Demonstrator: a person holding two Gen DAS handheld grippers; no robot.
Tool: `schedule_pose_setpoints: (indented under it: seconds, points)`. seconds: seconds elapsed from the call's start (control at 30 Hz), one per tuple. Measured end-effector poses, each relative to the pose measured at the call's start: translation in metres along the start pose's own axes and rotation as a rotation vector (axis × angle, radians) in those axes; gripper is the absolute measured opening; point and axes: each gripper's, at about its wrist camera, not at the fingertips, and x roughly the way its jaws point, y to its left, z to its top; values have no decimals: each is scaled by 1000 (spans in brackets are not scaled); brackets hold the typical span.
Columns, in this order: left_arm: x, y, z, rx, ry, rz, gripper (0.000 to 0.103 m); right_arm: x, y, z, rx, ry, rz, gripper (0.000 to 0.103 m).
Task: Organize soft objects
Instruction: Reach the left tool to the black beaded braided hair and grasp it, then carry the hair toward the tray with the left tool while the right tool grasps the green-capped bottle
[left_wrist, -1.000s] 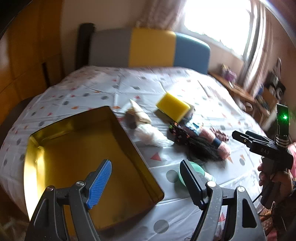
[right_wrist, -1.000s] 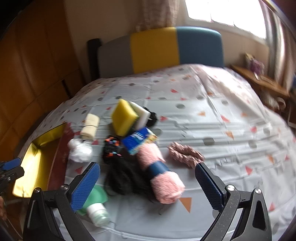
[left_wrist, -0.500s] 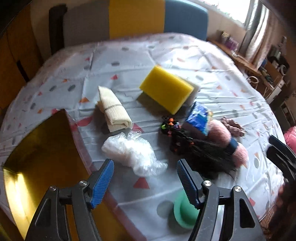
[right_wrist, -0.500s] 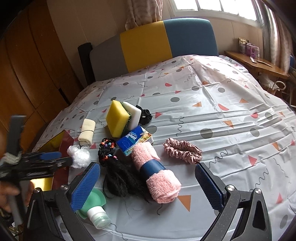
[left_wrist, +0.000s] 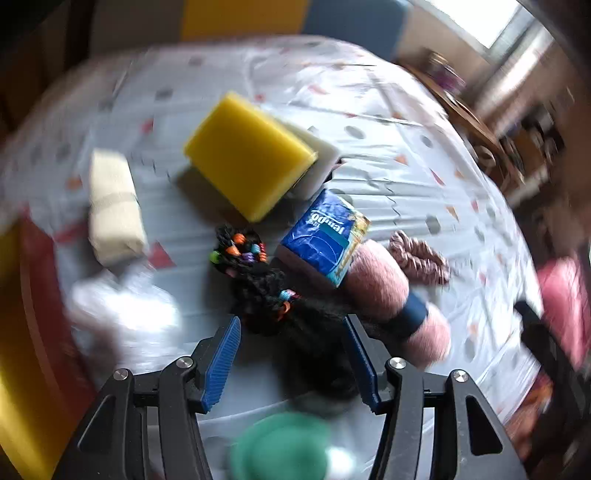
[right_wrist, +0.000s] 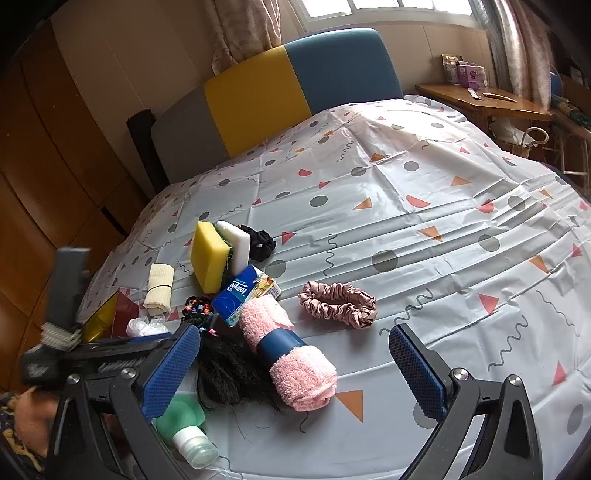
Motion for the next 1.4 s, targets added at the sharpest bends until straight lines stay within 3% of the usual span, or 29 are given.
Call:
schedule_pose_setpoints:
  seconds: [0.13, 0.17, 0.27, 0.37, 0.67, 0.77, 1.07, 1.13, 1.27, 1.4]
  points:
    - [27, 9, 9, -122, 13, 13, 56, -1, 1, 0, -8, -6, -5, 103]
    - [31, 9, 10, -126, 15, 26, 50, -1, 1, 1, -7, -9, -9, 103]
    - [30, 1, 8, -52, -19, 66, 35, -3, -4, 2, 12, -21, -20, 103]
    - [25, 4, 1, -3, -36, 52, 32, -5, -9, 3, 36, -29, -22, 99]
    - [-44, 11, -24, 60, -164, -52, 32, 6, -13, 0, 47, 25, -48, 94]
    - [-72, 12, -29, 48, -218, -97, 32, 17, -9, -4, 44, 103, 39, 94]
    - [-149, 36, -63, 47, -359, -119, 32, 47, 80, -51, -308, 346, 310, 94]
    - [-159, 49, -74, 31, -371, -111, 32, 56, 94, -63, -353, 402, 346, 101]
    - [-177, 88, -98, -23, -386, -67, 32, 74, 124, -88, -492, 464, 321, 103]
    - [-181, 136, -114, -102, -378, 12, 32, 90, 133, -97, -517, 476, 268, 100]
